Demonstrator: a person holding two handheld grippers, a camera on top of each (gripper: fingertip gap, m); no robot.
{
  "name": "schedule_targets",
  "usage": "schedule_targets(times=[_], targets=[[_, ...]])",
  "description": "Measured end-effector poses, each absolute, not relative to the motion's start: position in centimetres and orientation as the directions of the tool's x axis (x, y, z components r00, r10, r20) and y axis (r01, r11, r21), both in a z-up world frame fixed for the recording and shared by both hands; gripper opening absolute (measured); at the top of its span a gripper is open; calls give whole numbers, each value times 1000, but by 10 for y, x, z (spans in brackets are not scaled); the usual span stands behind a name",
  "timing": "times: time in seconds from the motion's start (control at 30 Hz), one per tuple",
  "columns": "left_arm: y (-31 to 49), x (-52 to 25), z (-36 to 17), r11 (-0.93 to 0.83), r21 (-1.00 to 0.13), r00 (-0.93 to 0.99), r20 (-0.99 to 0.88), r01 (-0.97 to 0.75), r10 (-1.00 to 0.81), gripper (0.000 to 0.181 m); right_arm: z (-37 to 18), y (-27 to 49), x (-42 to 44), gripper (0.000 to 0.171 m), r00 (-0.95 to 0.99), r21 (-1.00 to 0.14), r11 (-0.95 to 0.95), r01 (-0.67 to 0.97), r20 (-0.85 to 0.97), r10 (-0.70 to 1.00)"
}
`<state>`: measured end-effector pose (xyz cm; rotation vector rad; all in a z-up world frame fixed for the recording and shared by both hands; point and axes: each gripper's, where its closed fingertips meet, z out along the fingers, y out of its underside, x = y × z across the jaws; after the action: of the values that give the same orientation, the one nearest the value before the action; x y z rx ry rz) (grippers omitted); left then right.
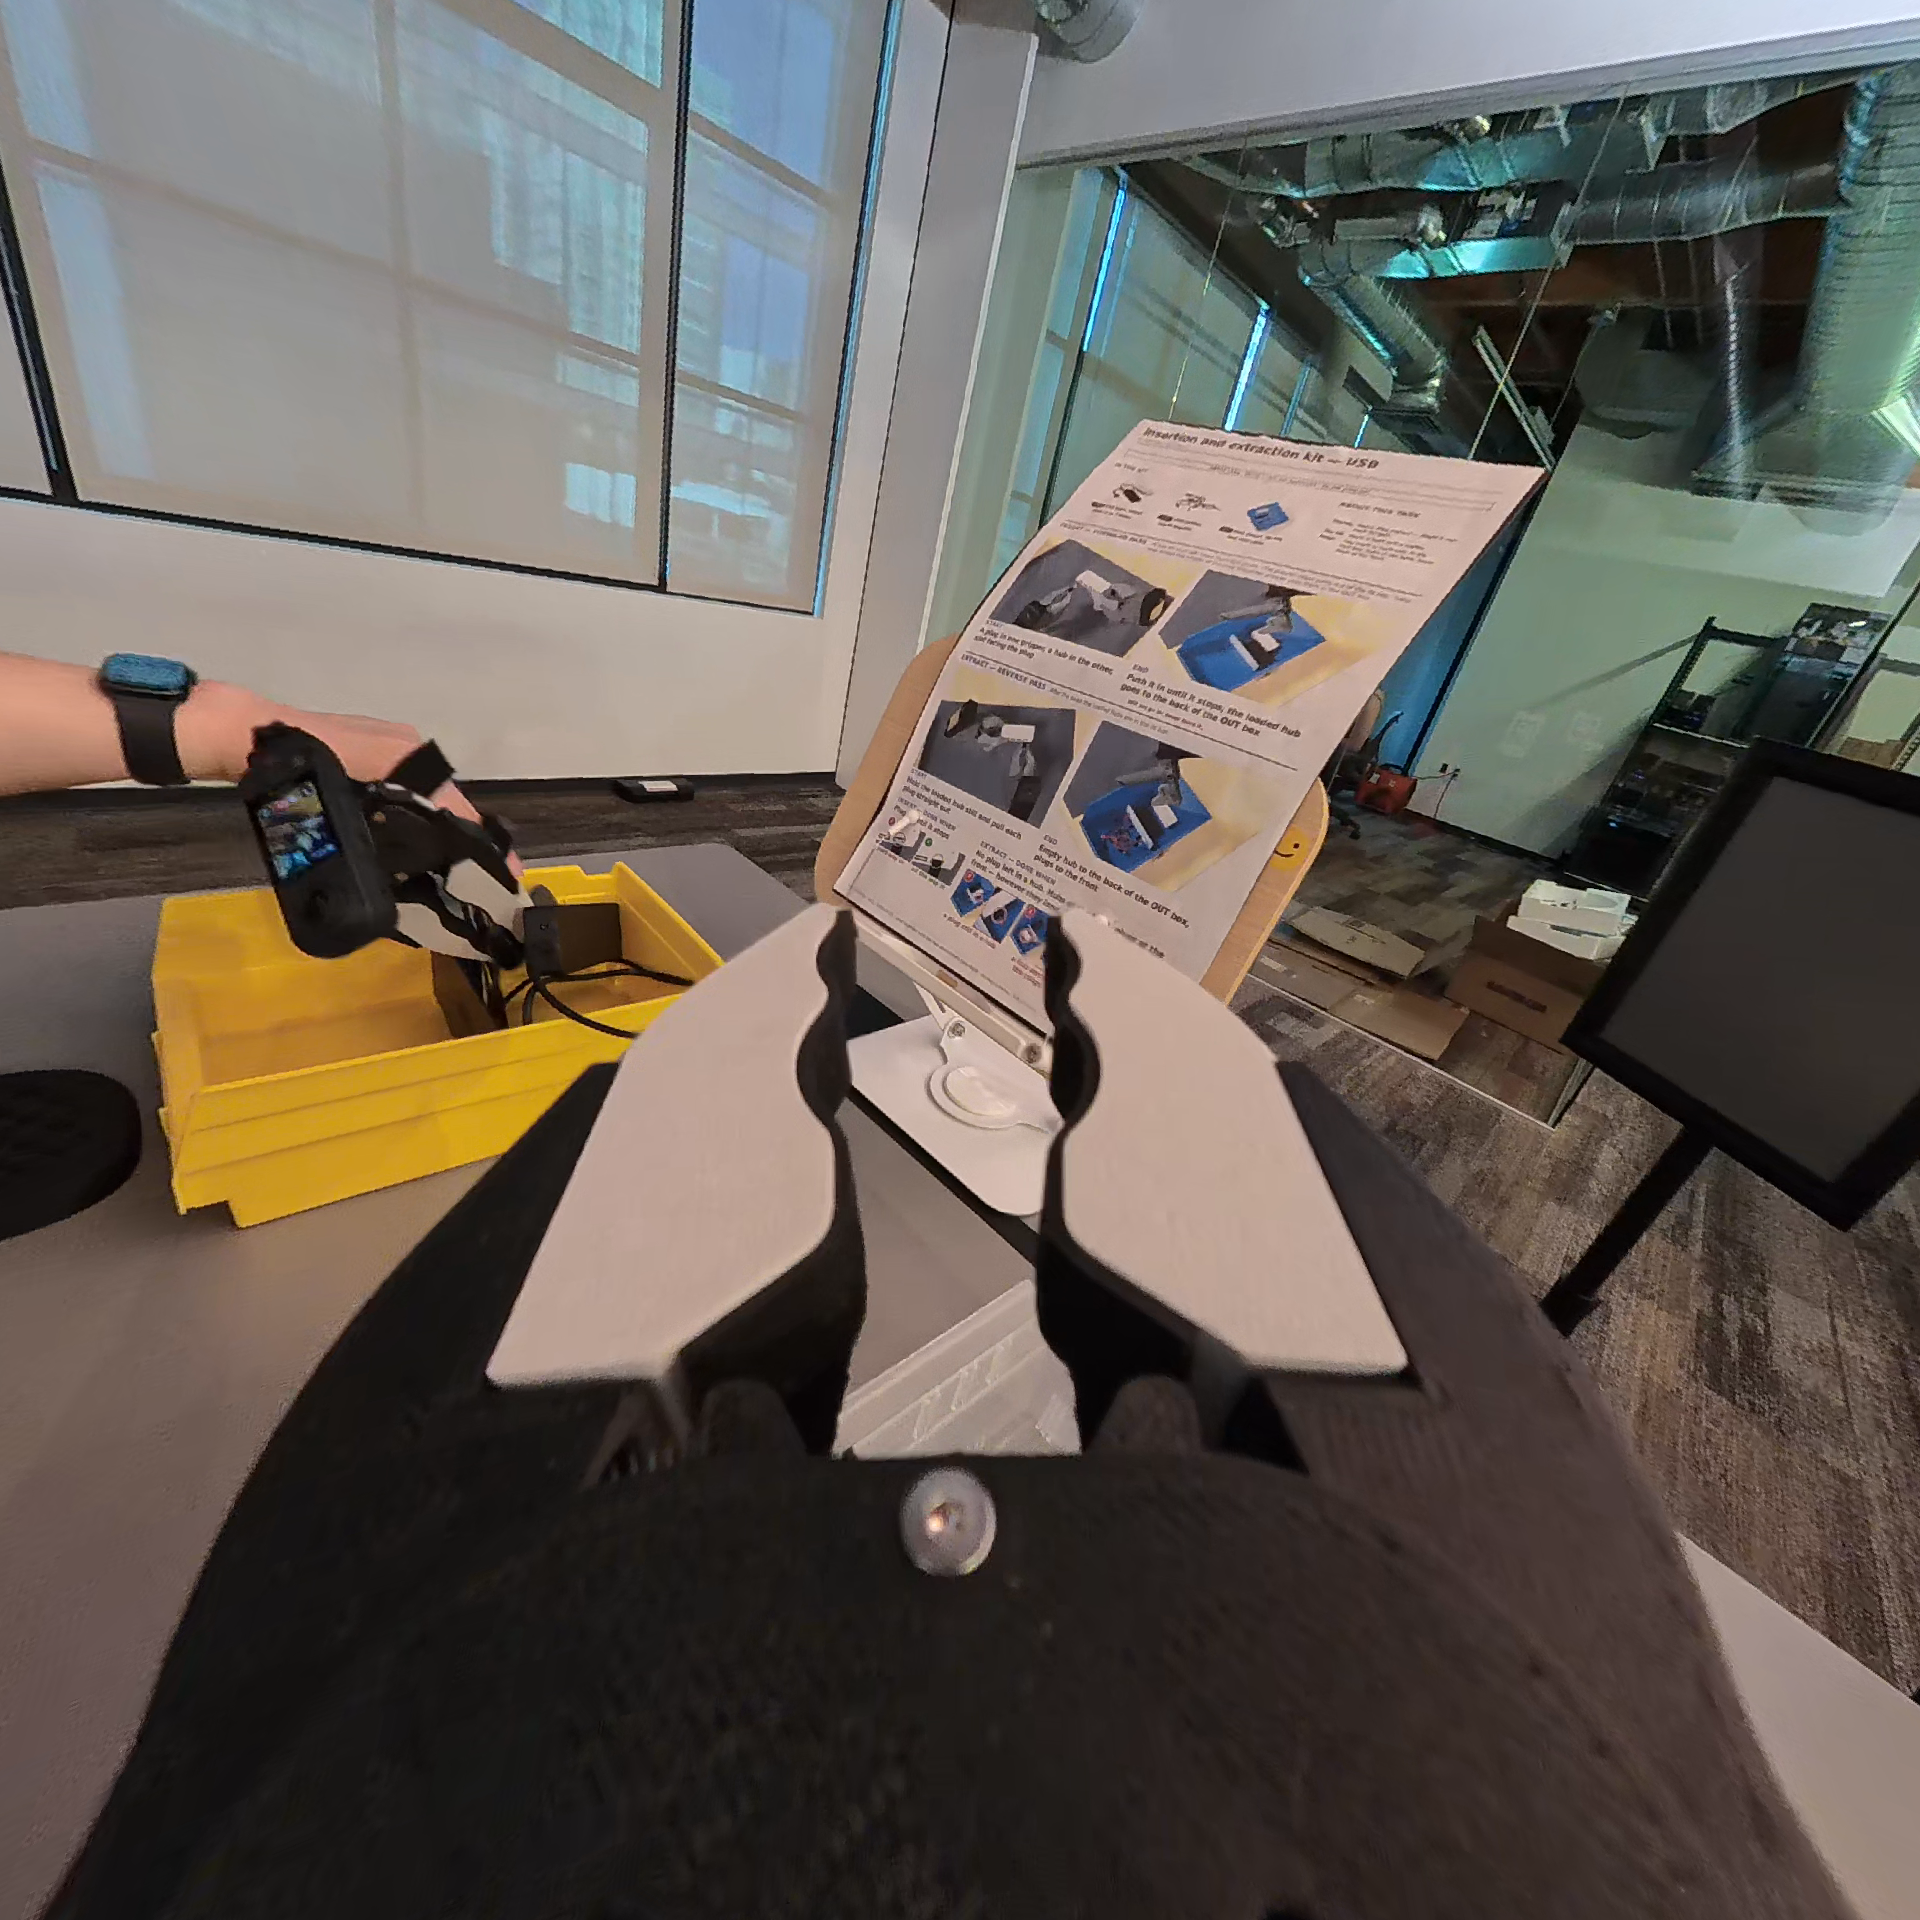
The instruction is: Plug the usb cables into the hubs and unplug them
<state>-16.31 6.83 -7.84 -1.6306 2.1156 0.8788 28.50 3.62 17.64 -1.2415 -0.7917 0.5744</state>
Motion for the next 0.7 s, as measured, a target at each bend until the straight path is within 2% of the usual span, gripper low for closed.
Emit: schedule_targets(times=[0.2, 0.43, 0.7], targets=[[63, -163, -42, 85, 102, -133, -740, -991, -659, 18, 173, 41, 289, 35, 620, -972, 231, 34, 201, 759], [50, -163, 34, 19, -105, 81, -861, -994, -502, 18, 168, 47, 289, 35, 613, -980, 196, 22, 168, 772], [27, -132, 116, 45, -174, 147, -926, -984, -348, 17, 156, 49, 268, 35, 568, -988, 147, 39, 143, 811]])
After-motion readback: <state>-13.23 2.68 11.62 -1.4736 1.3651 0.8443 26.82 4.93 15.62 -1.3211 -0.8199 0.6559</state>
